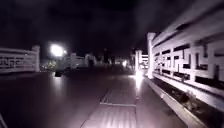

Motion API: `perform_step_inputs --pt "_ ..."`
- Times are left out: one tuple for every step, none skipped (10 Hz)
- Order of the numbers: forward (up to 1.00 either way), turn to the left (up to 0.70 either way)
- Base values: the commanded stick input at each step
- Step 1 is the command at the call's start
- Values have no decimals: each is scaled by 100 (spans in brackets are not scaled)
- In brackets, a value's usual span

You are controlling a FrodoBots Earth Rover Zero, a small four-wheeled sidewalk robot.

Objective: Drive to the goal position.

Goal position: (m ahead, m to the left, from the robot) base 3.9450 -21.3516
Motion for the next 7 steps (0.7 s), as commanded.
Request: perform_step_inputs --pt "45 0" --pt "45 0" --pt "45 0" --pt "45 0" --pt "45 0" --pt "45 0" --pt "45 0"
